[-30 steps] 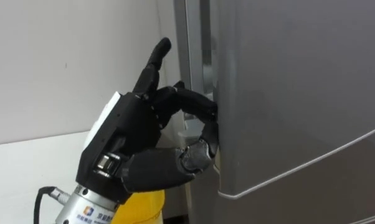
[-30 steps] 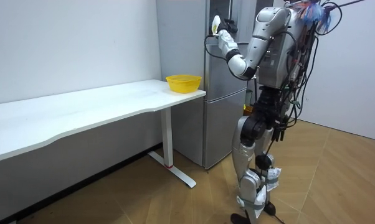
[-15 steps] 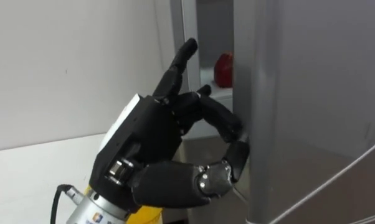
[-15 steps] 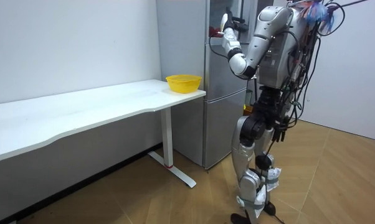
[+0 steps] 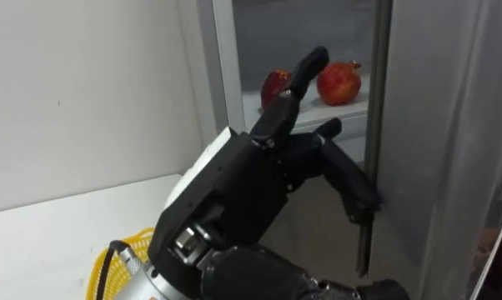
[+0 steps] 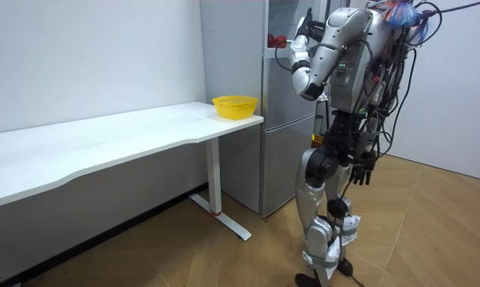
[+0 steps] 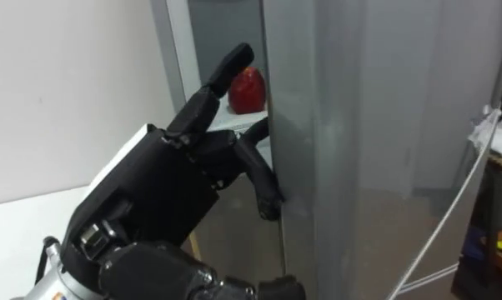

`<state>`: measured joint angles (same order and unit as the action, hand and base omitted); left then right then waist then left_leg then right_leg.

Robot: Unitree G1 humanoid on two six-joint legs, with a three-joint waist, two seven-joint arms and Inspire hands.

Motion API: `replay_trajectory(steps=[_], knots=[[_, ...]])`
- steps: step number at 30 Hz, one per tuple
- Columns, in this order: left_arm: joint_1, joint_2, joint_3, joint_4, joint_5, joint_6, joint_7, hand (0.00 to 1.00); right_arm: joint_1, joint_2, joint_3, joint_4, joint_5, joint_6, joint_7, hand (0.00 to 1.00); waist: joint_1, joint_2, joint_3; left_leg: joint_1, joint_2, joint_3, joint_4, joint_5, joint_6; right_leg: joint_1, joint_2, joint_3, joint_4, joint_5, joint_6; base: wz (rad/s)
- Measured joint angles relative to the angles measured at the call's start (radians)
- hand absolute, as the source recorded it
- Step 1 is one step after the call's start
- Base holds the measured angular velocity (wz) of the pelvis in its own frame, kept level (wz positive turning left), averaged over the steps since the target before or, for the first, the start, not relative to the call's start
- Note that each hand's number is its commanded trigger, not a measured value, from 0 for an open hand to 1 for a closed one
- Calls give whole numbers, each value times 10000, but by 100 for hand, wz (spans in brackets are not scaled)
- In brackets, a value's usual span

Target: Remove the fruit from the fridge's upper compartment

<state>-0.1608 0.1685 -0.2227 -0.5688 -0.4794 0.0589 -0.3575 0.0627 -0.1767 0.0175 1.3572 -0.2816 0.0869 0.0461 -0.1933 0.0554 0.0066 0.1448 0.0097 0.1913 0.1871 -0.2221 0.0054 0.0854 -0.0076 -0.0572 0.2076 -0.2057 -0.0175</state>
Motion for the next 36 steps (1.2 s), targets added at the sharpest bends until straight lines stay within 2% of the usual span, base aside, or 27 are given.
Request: replay_trajectory(steps=[8,11,22,26,31,36], knots=[[0,-20,-84,2,3,-6,-3,0,73,11,-5,29,15,-32,-1,0,-245,-193,21,-9,14,32,-5,-1,0,2,74,24,-23,11,-3,0],[0,-41,-184,1,-3,-8,1,0,108,17,-5,28,14,-21,0,0,-244,-242,27,-13,34,175,-4,-2,-1,-19,86,80,-30,21,-5,-5],[-29,-72,-354,10,1,-26,-39,0,101,46,6,13,32,-15,1,0,-247,-234,20,49,106,439,-3,-2,-1,-54,108,305,-14,54,-24,-7],[-232,-72,-658,37,0,-25,-73,0,120,44,6,15,195,-11,1,0,-269,-236,19,43,135,461,-8,-3,-2,-55,105,324,-28,63,-26,0],[-275,-71,-777,36,2,-25,-85,0,100,41,1,19,470,-22,2,0,-459,-221,10,48,134,499,-12,-3,-3,-64,135,351,-34,78,-48,-2],[-277,-64,-819,36,7,-25,-75,0,150,21,1,40,772,-49,4,0,-571,-147,-34,75,168,585,-88,-3,-4,-171,261,594,-41,162,-96,-14]])
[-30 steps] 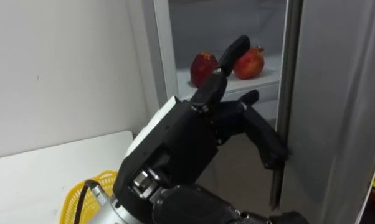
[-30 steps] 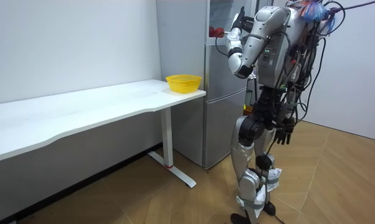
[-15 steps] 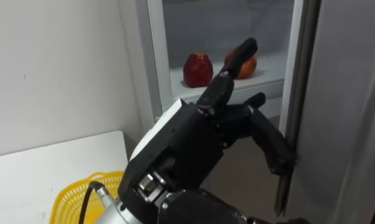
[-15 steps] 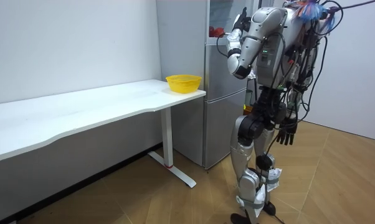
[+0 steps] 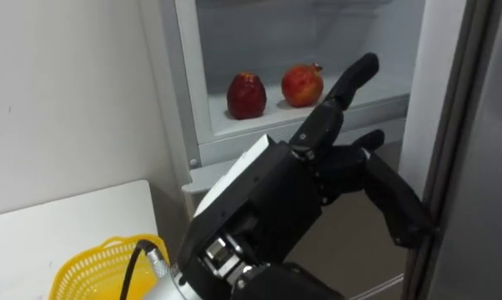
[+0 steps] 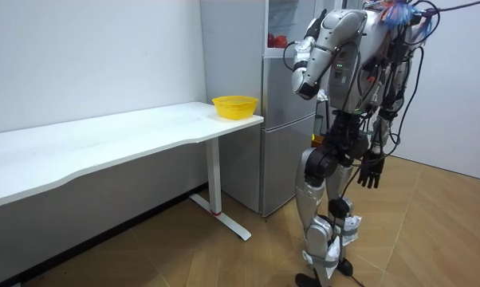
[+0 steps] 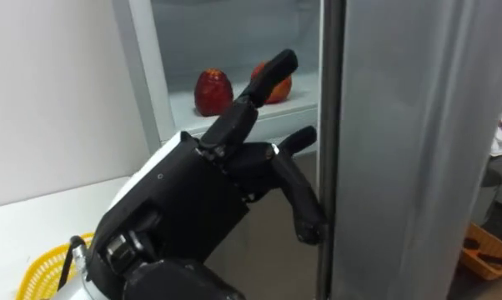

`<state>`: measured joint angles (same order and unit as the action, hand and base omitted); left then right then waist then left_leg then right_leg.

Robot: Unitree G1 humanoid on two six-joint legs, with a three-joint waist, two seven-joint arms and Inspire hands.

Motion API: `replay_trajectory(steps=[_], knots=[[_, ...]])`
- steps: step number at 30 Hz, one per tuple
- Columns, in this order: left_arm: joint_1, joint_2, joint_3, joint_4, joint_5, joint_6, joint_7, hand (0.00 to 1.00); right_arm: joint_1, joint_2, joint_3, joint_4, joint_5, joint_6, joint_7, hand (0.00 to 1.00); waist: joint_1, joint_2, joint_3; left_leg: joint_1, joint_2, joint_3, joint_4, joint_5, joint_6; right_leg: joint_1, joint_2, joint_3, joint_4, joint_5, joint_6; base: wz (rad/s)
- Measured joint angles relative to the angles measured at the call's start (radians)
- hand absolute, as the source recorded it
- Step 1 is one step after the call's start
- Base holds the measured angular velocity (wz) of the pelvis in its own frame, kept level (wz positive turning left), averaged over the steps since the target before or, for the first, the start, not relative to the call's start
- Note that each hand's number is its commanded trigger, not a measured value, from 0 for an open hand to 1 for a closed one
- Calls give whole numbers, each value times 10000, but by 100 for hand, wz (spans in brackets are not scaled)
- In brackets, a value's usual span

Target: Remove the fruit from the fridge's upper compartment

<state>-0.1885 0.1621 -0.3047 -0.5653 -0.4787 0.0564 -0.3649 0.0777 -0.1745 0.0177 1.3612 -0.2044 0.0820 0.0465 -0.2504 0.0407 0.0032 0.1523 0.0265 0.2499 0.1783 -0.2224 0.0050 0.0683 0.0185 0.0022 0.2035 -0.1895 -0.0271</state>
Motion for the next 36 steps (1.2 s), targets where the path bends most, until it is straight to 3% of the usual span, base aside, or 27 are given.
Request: replay_trajectory(steps=[14,26,36], knots=[[-582,81,-336,54,13,4,28,0,139,-165,-7,23,70,0,-2,0,-218,84,40,22,8,278,-139,0,0,-187,37,353,0,105,51,-8],[-654,61,-362,96,14,11,-93,0,149,-206,-117,-31,67,-12,-7,0,-500,134,61,83,168,761,-311,-20,0,-347,207,729,11,215,18,-11],[-1432,27,-733,587,-322,41,-212,0,209,-341,-96,-160,291,-5,-40,0,-564,284,75,87,247,981,-332,-130,-11,-501,334,783,138,229,-4,-6]])
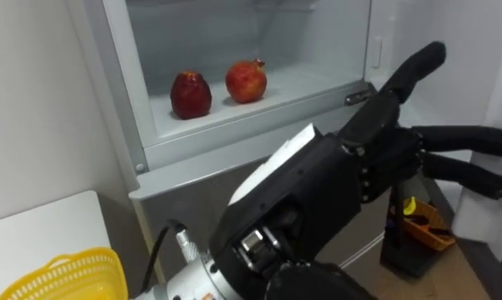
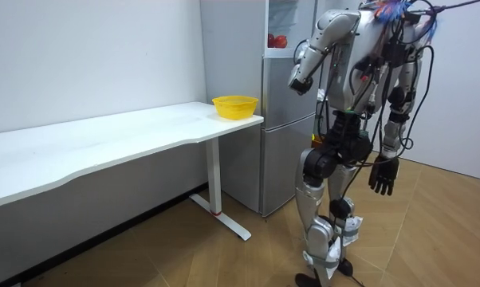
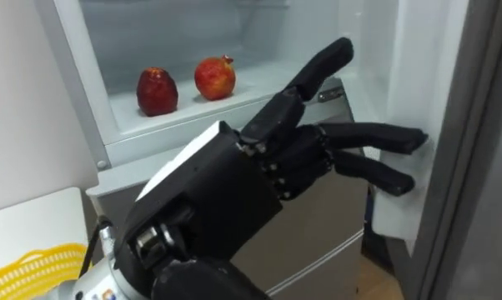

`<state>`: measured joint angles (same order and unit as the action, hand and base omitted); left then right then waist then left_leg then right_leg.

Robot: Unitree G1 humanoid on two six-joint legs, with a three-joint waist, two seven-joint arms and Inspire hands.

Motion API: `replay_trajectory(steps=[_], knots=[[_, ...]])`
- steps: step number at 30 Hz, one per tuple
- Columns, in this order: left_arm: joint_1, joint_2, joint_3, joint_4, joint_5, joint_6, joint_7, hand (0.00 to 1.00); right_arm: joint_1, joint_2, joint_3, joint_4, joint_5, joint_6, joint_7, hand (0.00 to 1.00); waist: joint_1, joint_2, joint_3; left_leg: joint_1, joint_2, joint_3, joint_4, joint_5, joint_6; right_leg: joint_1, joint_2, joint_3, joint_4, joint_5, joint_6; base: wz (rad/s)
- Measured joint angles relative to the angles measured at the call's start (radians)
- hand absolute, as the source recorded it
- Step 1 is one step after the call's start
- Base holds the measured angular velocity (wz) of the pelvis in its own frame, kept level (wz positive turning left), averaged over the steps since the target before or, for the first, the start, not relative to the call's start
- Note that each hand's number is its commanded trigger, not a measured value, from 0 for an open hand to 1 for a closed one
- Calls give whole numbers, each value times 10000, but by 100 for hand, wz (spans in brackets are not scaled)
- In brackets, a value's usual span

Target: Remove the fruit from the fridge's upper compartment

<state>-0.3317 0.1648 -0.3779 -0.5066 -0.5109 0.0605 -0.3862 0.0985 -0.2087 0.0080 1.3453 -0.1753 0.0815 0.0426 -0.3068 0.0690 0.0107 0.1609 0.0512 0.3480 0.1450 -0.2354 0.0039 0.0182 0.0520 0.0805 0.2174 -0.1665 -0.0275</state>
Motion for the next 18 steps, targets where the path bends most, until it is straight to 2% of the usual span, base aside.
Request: replay_trajectory(steps=[8,14,18], knots=[[-710,-25,-261,355,-83,25,-189,0,-6,-31,22,5,726,-68,-73,0,-211,2,-2,-7,34,39,75,-8,-11,-5,17,20,2,0,-10,0],[-1192,-388,-620,514,-83,25,-187,0,-25,-40,21,58,987,-62,-92,0,-419,14,-11,-49,44,23,62,-26,-30,-69,40,60,18,2,-22,-1],[-1454,-429,-827,656,-79,25,-167,0,-80,-70,70,116,1128,-19,-81,0,-504,36,-28,-108,31,84,165,-25,-33,-141,22,243,31,21,-36,-10]])
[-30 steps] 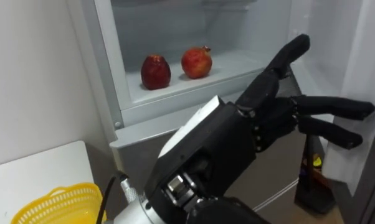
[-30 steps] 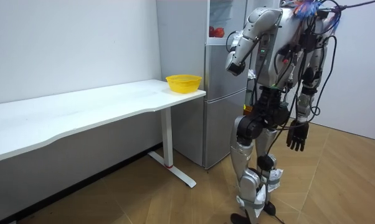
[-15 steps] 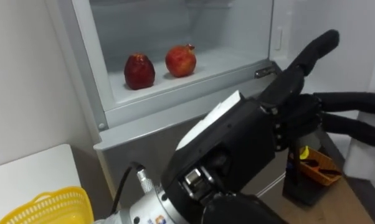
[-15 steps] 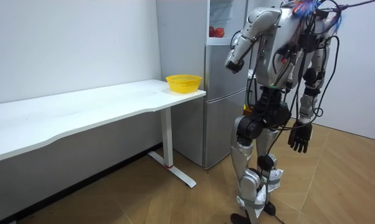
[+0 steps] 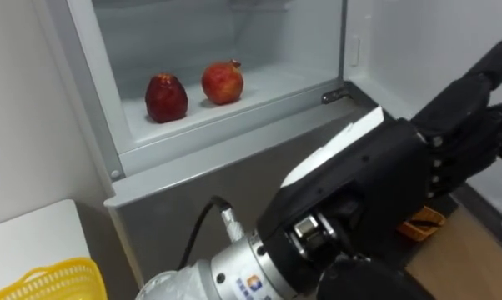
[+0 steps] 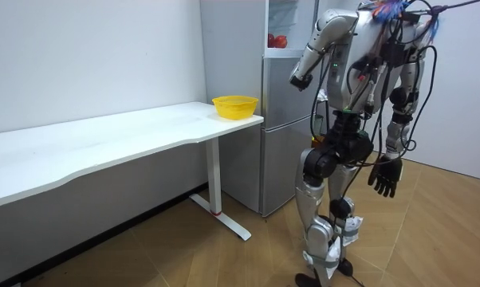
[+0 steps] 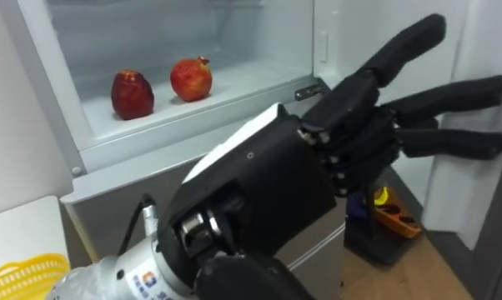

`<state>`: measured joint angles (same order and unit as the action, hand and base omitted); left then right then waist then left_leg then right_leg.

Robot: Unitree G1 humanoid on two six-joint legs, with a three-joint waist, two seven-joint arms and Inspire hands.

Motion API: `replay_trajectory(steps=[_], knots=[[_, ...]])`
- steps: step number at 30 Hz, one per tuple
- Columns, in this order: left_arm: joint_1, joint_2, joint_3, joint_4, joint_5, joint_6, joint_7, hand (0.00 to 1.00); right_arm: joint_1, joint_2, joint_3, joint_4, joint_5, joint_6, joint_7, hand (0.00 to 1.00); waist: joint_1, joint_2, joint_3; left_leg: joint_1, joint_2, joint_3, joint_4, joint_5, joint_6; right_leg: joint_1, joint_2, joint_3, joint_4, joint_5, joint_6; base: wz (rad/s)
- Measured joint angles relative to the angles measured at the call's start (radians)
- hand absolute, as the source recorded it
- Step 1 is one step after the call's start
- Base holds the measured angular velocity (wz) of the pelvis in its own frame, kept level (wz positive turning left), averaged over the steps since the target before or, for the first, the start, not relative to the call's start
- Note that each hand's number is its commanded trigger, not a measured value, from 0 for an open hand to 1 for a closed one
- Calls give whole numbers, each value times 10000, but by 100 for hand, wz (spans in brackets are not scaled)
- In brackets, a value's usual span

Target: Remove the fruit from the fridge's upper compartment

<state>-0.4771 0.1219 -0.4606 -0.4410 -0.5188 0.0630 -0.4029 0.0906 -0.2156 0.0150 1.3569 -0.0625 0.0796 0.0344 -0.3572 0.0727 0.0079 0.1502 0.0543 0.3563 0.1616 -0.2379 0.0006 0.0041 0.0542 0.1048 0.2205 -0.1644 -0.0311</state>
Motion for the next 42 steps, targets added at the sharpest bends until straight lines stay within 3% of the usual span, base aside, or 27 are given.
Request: replay_trajectory(steps=[18,23,29,34,37,38,40,42], knots=[[-246,-509,-175,1164,-17,-13,-30,0,-226,-18,12,24,-81,52,-21,0,-528,226,9,-6,17,8,79,2,1,-21,-6,72,4,39,10,-2],[-443,-661,-393,1264,-12,-12,3,0,-309,-25,8,61,-76,62,-103,0,-554,258,5,-198,29,3,51,-2,7,-233,-2,67,-6,100,27,-2],[-450,-628,-374,1241,9,-12,28,0,-305,-42,8,64,-102,57,-91,0,-487,273,17,-233,23,1,46,-1,6,-266,21,48,3,119,1,-1],[-450,-286,-243,1192,-5,15,43,0,-243,-76,12,9,-90,62,-109,0,-269,262,23,-211,17,-53,38,2,2,-213,5,-62,-13,110,-13,2],[-448,285,217,813,23,96,47,0,-206,-76,-88,-46,-146,76,-87,0,34,250,28,-217,20,-63,54,10,-4,-224,-4,-101,15,100,-26,2],[-440,506,564,712,106,119,57,0,-203,-76,-201,-82,-280,81,-71,0,181,223,22,-207,19,-93,63,15,-8,-207,-11,-138,21,95,-32,5],[-338,676,1233,523,218,198,198,0,-198,-65,-381,-97,-385,65,-7,0,493,168,0,-202,13,-167,64,25,-18,-172,-17,-216,3,90,-41,12],[20,902,2073,-97,205,155,507,0,-219,-11,-420,-96,-599,23,5,0,869,-43,13,-208,6,-338,71,68,-44,-121,-35,-382,11,51,-79,22]])
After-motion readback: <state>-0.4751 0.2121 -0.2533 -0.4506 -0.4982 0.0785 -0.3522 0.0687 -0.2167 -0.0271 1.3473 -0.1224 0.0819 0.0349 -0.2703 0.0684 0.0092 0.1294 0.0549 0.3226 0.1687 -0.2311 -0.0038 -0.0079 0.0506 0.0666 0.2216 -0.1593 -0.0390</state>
